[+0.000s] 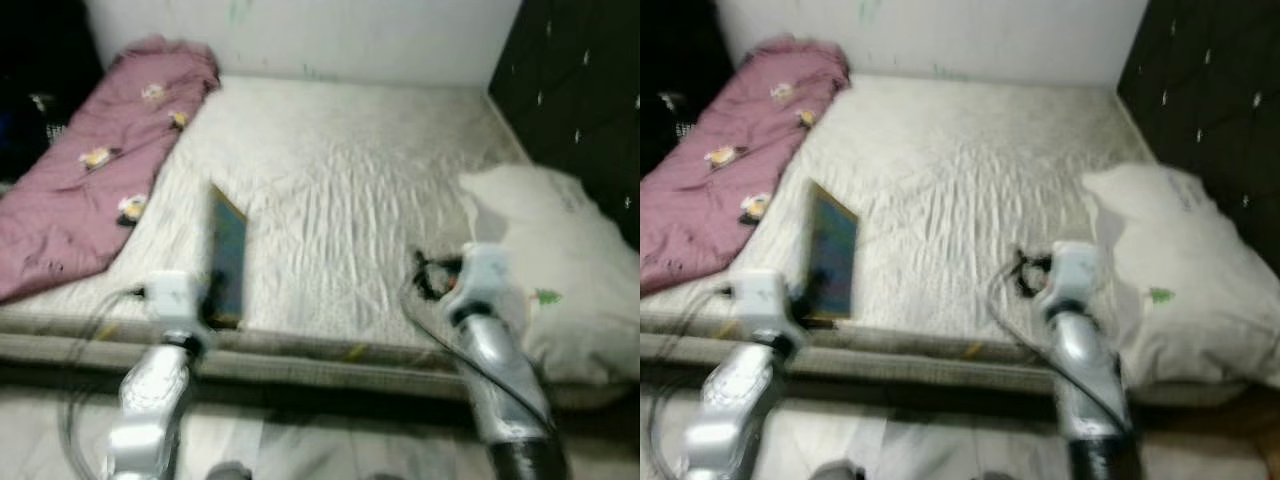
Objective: Clean up the room
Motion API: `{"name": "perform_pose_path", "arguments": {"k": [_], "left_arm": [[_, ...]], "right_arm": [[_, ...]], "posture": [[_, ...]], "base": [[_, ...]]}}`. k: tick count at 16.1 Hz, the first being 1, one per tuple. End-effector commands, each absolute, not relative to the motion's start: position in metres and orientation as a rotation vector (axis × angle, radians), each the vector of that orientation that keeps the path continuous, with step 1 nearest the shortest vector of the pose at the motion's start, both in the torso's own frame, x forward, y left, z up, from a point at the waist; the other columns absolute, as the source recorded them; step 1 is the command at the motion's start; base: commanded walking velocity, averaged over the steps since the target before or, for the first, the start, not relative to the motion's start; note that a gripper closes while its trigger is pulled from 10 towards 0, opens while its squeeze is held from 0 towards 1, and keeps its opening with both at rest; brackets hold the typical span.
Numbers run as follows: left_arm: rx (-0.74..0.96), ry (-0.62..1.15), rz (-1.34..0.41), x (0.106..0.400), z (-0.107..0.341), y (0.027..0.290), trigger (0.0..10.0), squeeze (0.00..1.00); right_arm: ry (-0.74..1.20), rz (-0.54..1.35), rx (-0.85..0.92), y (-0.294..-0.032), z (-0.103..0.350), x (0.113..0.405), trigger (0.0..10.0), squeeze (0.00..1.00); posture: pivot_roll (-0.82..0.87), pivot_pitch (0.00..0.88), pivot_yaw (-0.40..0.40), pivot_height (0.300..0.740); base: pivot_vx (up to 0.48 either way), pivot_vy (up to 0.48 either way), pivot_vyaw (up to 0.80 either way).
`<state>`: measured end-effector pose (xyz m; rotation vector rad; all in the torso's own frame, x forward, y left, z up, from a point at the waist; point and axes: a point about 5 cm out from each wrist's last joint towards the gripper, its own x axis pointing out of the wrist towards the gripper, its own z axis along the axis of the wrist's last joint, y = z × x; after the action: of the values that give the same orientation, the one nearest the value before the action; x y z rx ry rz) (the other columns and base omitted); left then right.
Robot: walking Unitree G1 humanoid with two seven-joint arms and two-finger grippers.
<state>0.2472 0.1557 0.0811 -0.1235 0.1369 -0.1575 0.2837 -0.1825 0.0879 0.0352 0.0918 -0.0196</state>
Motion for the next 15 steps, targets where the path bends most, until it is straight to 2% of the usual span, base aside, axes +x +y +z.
{"name": "perform_pose_path", "arguments": {"k": [1, 13, 15], "left_arm": [[-0.104, 0.072, -0.164, 0.2492, 0.0932, 0.1606, 10.0, 0.0], [-0.113, 0.075, -0.176, 0.2505, 0.0928, 0.1602, 10.0, 0.0], [-0.086, 0.099, -0.099, 0.2536, 0.0887, 0.165, 10.0, 0.0]], "right_arm": [[0.074, -0.005, 0.047, -0.1769, 0.0929, 0.287, 10.0, 0.0], [0.074, -0.024, 0.06, -0.178, 0.0931, 0.2889, 10.0, 0.0], [0.073, -0.037, 0.06, -0.1795, 0.0934, 0.2888, 10.0, 0.0]], "posture": [[0.0, 0.01, -0.023, 0.74], [-0.01, 0.006, -0.017, 0.74], [-0.01, 0.01, -0.02, 0.74]], "base": [[0.0, 0.0, 0.0], [0.376, 0.0, 0.0], [0.0, 0.0, 0.0]]}}
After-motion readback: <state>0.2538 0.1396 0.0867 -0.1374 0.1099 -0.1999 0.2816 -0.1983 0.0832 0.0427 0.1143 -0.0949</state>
